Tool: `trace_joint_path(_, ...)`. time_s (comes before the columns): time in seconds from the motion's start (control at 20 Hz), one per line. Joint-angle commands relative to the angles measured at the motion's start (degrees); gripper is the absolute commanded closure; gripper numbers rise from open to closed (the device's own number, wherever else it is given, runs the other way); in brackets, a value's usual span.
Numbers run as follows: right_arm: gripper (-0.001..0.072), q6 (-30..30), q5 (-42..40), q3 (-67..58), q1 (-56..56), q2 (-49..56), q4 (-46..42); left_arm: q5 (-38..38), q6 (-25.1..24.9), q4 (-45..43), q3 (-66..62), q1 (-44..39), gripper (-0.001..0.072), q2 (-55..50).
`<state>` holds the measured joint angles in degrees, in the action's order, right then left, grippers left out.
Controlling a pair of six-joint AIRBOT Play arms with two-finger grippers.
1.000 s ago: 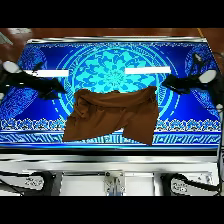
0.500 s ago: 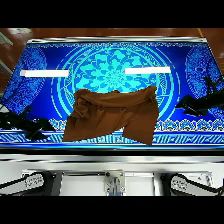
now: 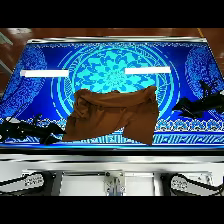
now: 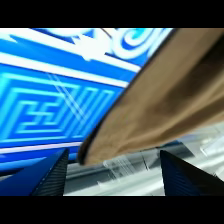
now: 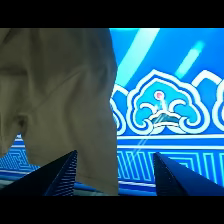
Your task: Fold the shirts.
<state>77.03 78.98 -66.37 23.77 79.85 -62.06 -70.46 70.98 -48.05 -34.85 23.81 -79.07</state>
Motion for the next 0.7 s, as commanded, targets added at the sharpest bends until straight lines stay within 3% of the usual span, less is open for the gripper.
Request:
trace_joint_path(0.0, 0.0120, 0.33, 0.07, 0.07, -0.02, 0.33, 0.31, 3.98, -1.36, 3.74, 0.44, -3.89, 0.0061, -2.56)
trace_joint_path(0.05, 0.0120, 0.46, 0.04, 0.07, -0.02, 0.33, 0.28, 4.92, -1.36, 5.22, 0.42, -5.16, 0.0070, -3.10)
trace_joint_path(0.3, 0.0120, 0.50, 0.28, 0.09, -1.01, 2.82, 0.02, 6.14, -1.46, 8.66, 0.33, -10.05, 0.0604, -5.49)
trace_joint_path(0.35, 0.0119, 0.48, 0.20, 0.09, -1.90, 4.13, 0.11, 5.46, -2.45, 8.68, 0.24, -10.03, 0.0664, -5.22)
trace_joint_path(0.65, 0.0120, 0.26, -8.02, 0.07, -6.69, 12.74, 4.09, 4.11, -4.37, 8.44, 0.24, -7.58, 0.0667, 3.37)
